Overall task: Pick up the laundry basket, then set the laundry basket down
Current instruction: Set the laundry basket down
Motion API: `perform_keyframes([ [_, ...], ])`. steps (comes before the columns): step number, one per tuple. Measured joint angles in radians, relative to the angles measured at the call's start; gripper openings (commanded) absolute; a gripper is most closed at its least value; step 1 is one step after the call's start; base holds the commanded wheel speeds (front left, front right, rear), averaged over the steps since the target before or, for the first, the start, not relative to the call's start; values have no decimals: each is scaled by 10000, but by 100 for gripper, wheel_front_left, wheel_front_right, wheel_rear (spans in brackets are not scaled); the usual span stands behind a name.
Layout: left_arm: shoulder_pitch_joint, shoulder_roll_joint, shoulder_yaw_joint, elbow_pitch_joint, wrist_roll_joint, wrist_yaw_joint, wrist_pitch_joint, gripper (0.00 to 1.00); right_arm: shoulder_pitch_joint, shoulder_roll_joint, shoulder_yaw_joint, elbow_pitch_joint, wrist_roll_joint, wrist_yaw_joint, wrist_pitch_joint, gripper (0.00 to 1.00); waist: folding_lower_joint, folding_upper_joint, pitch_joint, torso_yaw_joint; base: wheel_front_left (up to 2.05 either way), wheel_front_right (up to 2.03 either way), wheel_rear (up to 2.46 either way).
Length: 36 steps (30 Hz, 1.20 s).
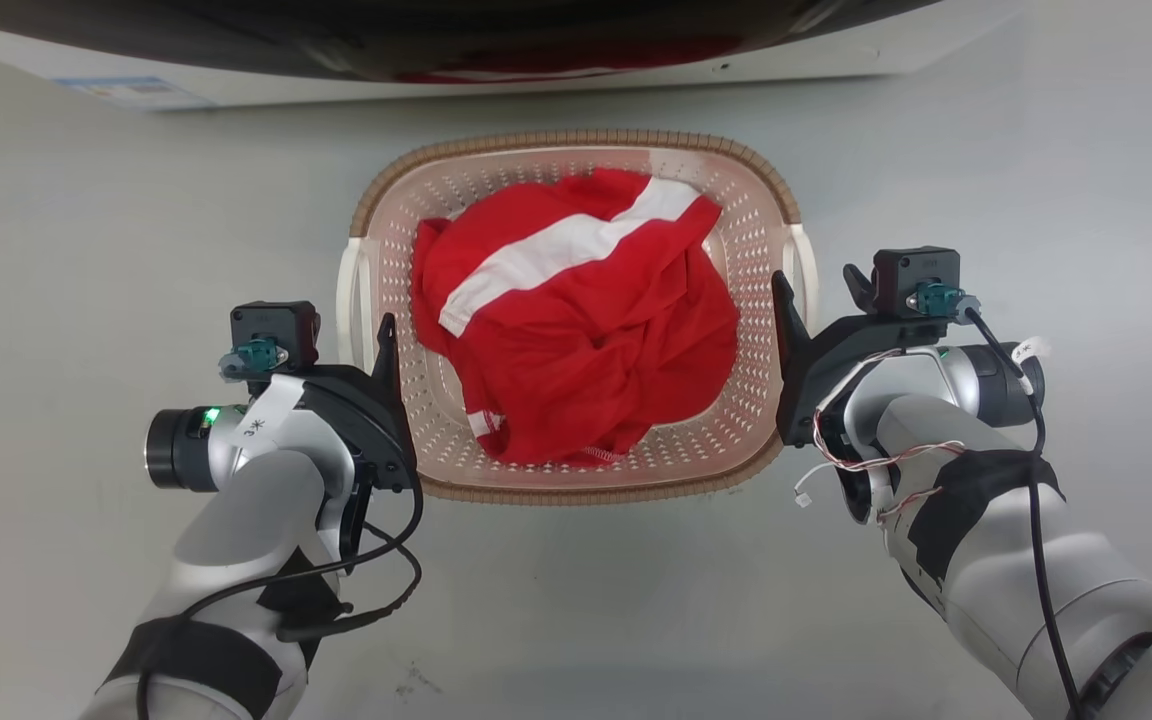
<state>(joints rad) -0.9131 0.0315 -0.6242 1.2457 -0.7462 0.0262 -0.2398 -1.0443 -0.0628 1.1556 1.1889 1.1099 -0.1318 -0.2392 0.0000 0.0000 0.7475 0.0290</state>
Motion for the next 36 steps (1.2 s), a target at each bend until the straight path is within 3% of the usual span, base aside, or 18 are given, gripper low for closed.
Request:
perform_keyframes([
  [16, 1127, 4, 295, -88, -182, -355, -96, 100, 931, 13, -240, -96, 165, 171, -98, 100, -1, -1, -2049, -118, 0, 0, 0],
  [36, 3783, 577, 943, -1923, 134, -194, -96, 100, 2771, 23, -1319, -876, -211, 265, -98, 100, -3, -2, -5031, -145, 0, 0, 0],
])
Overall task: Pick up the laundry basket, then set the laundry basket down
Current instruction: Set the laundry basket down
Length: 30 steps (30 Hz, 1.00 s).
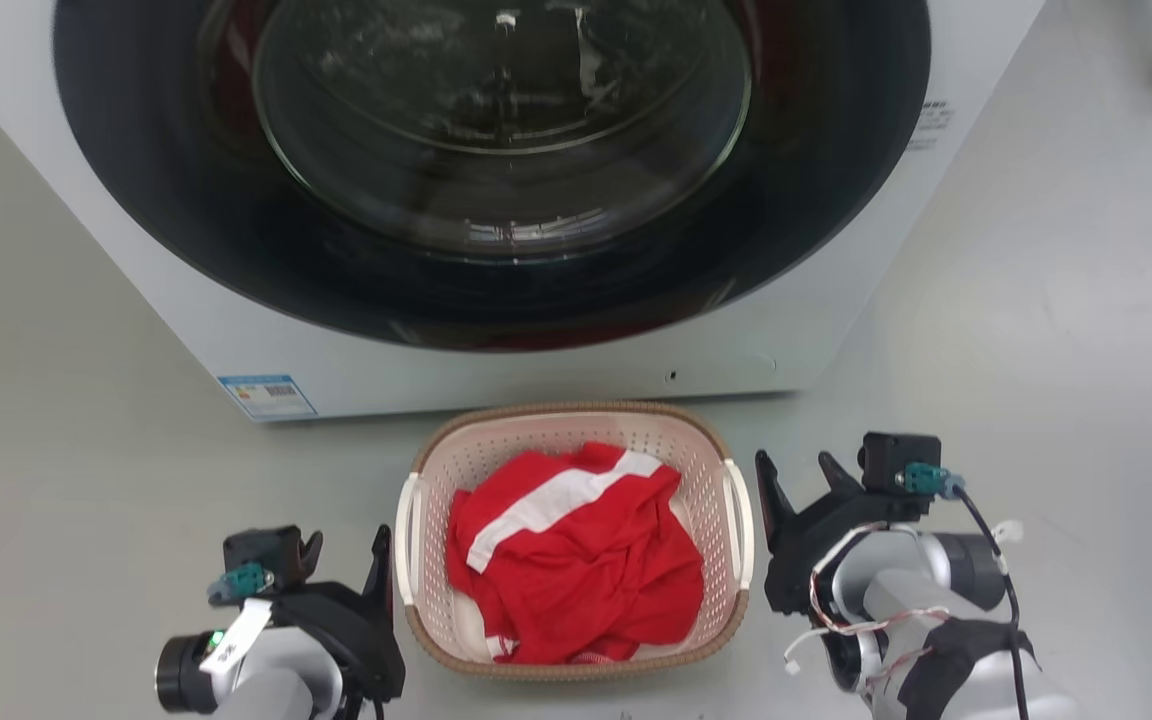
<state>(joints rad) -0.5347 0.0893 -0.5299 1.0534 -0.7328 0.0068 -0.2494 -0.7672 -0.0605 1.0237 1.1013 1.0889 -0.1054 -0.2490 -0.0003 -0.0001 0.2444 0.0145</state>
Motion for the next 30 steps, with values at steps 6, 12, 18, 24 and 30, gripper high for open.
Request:
perform_keyframes([
  [6, 1630, 211, 382, -1360, 529, 320, 0, 100, 1295, -58, -608, -663, -355, -2, 0, 100, 1, 0, -1356, 73, 0, 0, 0],
  [12, 2757, 464, 717, -2612, 828, 560, 0, 100, 2212, -115, -1068, -1417, -752, -13, 0, 100, 0, 0, -2205, 149, 0, 0, 0],
  [18, 4474, 840, 1394, -4851, 1467, 825, -2, 100, 3454, -410, -1983, -2986, -1580, -107, -2, 100, 1, 0, -3005, 236, 0, 0, 0],
  [24, 5332, 945, 1831, -6282, 1925, 984, -2, 100, 4232, -665, -2640, -4195, -2284, -192, 0, 100, 2, 1, -3225, 234, 0, 0, 0],
  [30, 6282, 949, 2173, -7785, 2435, 1049, -2, 100, 5404, -859, -3375, -5680, -3198, -222, -2, 100, 2, 1, -3329, 180, 0, 0, 0],
])
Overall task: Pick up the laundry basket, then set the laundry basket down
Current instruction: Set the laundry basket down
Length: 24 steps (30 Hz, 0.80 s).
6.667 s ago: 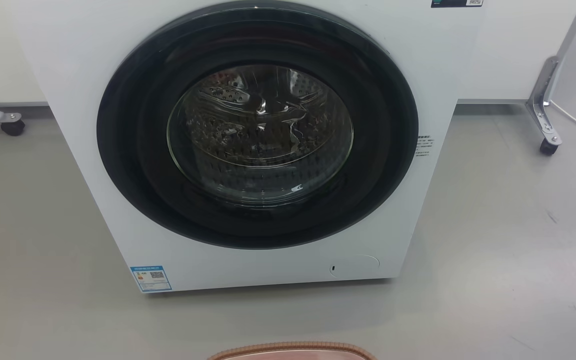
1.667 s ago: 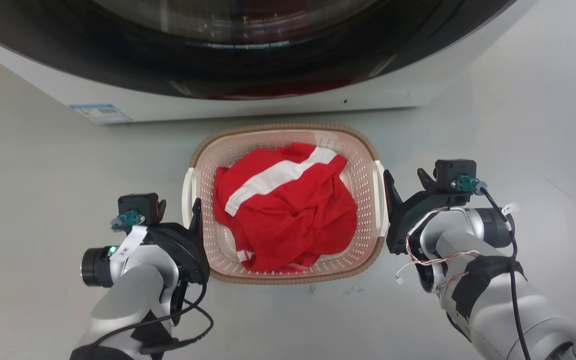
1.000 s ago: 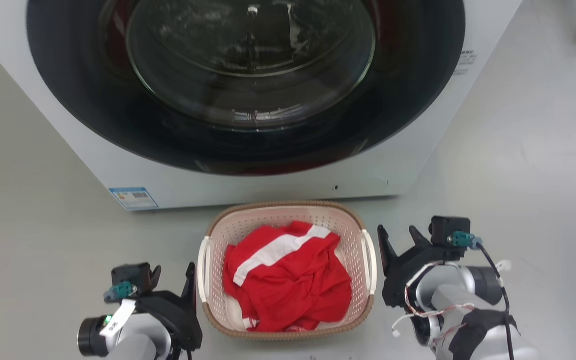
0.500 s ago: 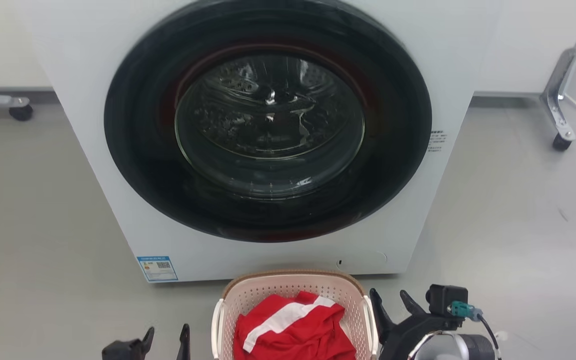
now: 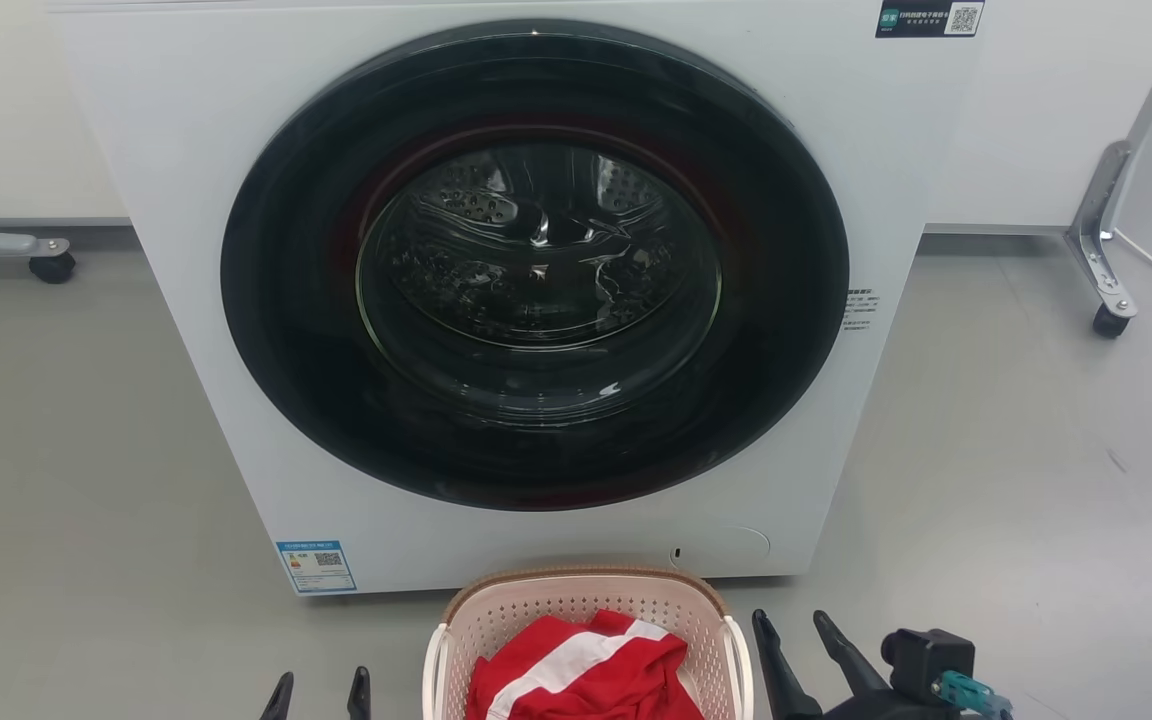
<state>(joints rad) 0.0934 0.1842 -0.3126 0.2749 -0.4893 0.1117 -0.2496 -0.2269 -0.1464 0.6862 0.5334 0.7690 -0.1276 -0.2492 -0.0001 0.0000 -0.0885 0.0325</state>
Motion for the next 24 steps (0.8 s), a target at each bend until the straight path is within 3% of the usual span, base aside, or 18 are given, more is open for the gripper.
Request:
perform_keyframes([
  [24, 1980, -424, 1149, -2468, 727, 119, -2, 100, 3150, 320, -2704, -3513, -3158, 0, 0, 100, 2, 0, 97, -306, 0, 0, 0],
])
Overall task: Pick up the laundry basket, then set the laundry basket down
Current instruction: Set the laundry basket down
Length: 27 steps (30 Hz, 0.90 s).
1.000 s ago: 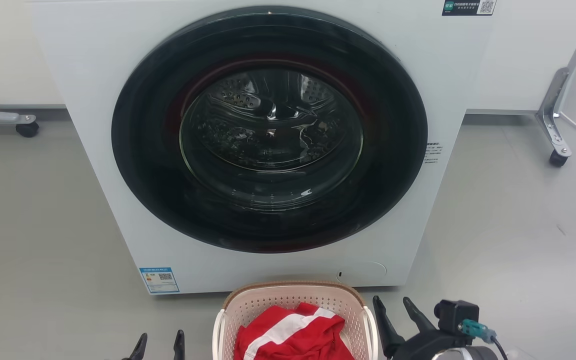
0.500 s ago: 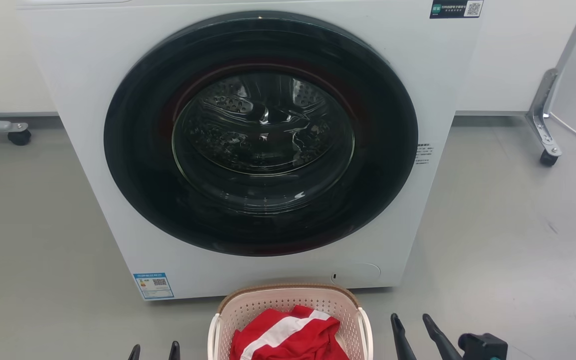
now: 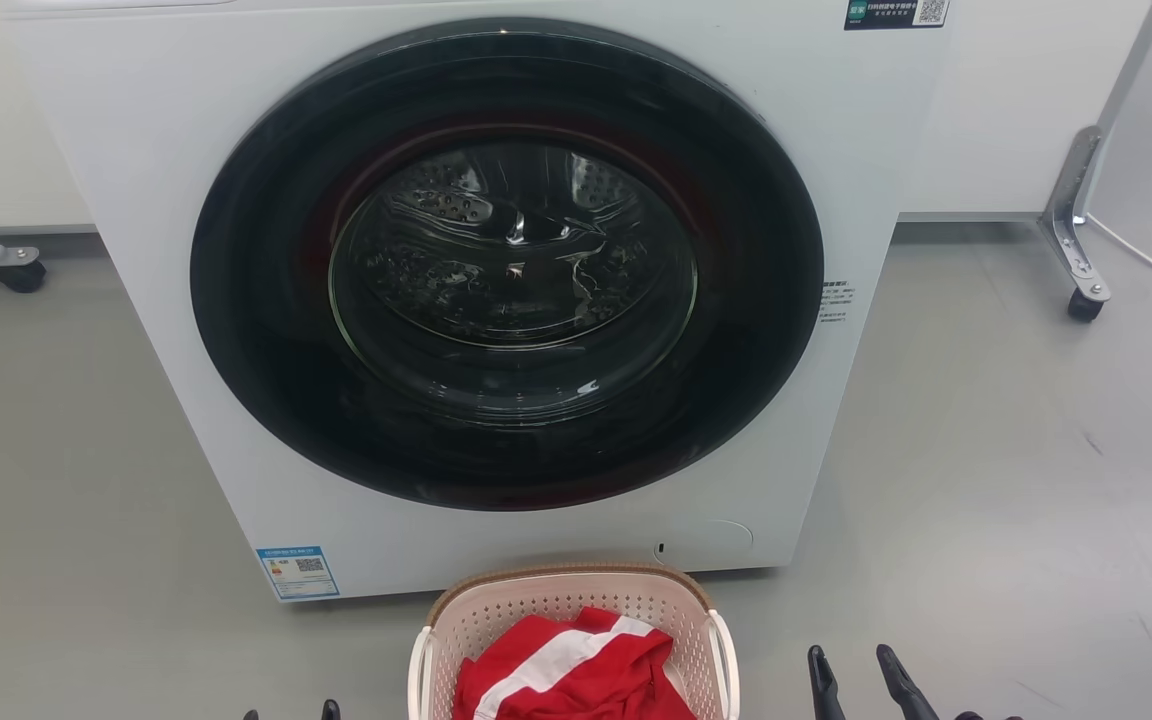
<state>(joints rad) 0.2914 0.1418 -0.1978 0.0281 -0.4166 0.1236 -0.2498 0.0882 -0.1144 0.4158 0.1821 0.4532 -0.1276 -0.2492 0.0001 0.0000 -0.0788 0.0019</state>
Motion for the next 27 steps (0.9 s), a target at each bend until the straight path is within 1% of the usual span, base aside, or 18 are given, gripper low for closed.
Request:
perform_keyframes([
  [9, 90, -188, 79, -249, 148, 2, 0, 100, 430, 180, -397, -851, -757, 0, -2, 100, 0, 0, 14, -71, 0, 0, 0],
  [13, 103, -217, 73, -387, 297, 2, 0, 100, 495, 228, -485, -1068, -911, 0, -2, 100, -1, 1, 3, -83, 0, 0, 0],
  [27, 222, -249, 268, -495, 487, 2, 0, 100, 791, 366, -679, -1442, -1377, -2, -2, 100, 0, 2, -21, -60, 0, 0, 0],
])
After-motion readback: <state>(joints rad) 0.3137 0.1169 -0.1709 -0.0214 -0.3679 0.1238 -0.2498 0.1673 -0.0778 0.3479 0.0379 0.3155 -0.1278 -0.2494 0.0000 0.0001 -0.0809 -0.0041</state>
